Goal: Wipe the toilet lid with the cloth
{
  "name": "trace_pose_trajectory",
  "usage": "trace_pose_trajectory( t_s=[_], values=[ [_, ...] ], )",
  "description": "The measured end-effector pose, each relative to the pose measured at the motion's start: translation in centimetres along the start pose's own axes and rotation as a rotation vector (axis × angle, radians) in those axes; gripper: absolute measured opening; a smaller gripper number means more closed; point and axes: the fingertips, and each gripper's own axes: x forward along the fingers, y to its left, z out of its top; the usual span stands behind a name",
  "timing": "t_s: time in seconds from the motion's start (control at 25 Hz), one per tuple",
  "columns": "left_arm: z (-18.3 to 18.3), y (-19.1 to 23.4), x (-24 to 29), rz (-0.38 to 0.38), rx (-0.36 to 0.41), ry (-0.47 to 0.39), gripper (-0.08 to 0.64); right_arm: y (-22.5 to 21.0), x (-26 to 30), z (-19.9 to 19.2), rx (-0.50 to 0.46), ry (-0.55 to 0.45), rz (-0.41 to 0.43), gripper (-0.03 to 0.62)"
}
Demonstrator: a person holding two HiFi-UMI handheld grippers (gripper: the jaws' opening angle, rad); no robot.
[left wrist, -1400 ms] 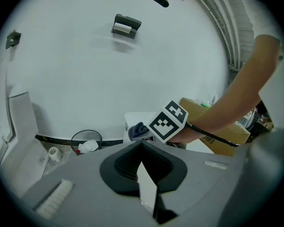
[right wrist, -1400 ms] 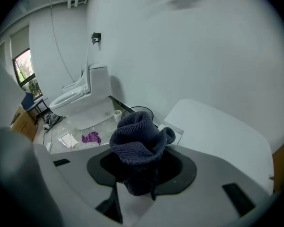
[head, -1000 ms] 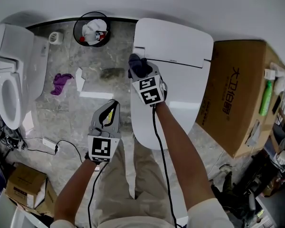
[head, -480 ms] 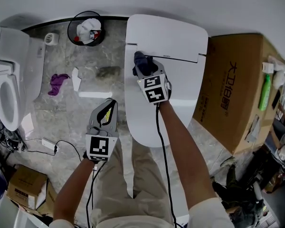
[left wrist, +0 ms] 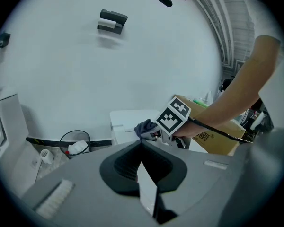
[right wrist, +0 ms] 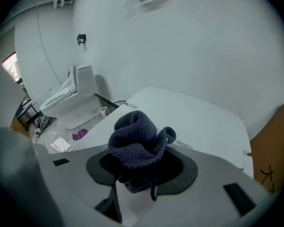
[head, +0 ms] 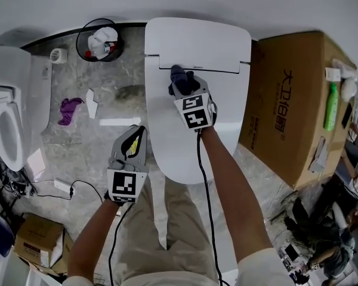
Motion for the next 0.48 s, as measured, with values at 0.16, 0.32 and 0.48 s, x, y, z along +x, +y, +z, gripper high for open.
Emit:
trace_pose_trajectory(
  t_s=[0.16,0.32,0.48],
  values=[
    [-0.3,-0.8,0.3,-0.01,0.011,0.011,0.0,-0.8,-0.4,-0.7,0.018,-0.003,-0.011,0.183],
    [-0.1,-1.5,0.6,-0.012,0.014,0.002,0.0,-1.7,-0.9,-1.2,0.017,0.003,-0.021,0.184],
    [-0.1,-1.6,0.9,-0.009,0.015,0.009,0.0,-2.7,-1.3,-1.8,0.027,0.007,-0.034,0.183]
  ],
)
